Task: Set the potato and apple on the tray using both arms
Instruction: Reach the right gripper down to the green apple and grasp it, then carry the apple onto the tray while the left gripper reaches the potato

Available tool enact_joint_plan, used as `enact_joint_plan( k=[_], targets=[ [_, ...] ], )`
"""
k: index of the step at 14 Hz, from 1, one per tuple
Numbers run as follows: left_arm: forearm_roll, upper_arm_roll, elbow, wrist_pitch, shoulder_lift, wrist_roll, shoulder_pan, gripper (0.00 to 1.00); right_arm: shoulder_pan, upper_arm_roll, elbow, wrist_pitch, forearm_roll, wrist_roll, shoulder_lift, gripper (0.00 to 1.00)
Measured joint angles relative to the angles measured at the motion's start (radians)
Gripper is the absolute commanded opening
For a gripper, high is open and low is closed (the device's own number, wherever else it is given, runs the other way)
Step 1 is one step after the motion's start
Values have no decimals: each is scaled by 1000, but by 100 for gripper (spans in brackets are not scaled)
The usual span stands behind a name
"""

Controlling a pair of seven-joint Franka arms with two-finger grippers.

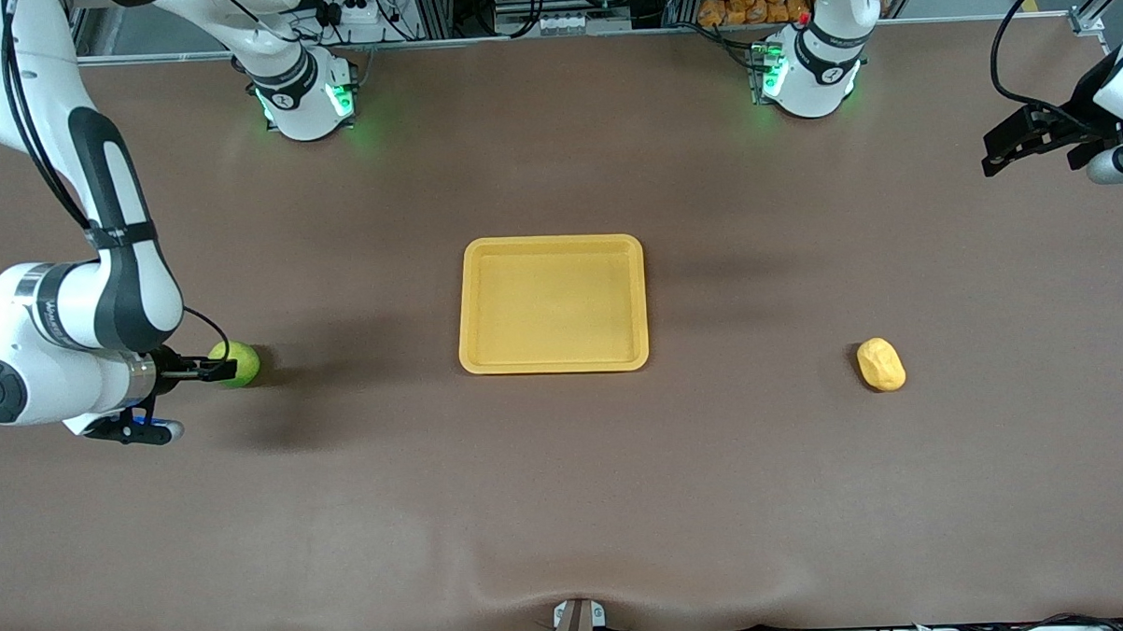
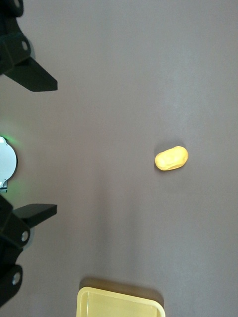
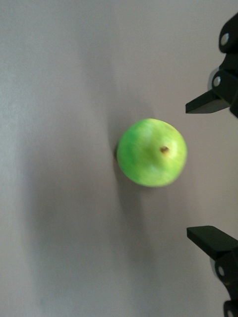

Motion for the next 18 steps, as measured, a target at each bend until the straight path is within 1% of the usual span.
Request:
enact_joint_plan(
  k=[2,6,8,9,10,11,14,17,18],
  targets=[
    [0,0,0,-2,7,0,0,100,-8,0,-66,80,0,-6,0,100],
    [0,0,0,-2,21,-2,0,100,-8,2,-214,299,-1,-6,-1,100],
    [0,0,0,-1,29,-5,1,100,-8,2,-262,353,-1,-6,-1,100],
    [0,0,-1,2,35,-6,4,100,-8,2,-271,358,-1,-6,-1,77],
    [0,1,-1,10,43,-6,9,100,-8,2,-272,358,-1,-6,-1,65],
    [0,1,-5,20,49,-6,13,100,-7,3,-272,356,-1,-6,-3,61],
    [0,1,-28,65,63,-6,19,100,3,10,-261,321,-1,-4,-26,61],
    [0,1,-53,118,74,-6,39,100,57,19,-228,208,15,46,-76,62],
    [0,1,-60,135,82,-6,44,100,86,21,-215,160,47,61,-93,62]
  ],
)
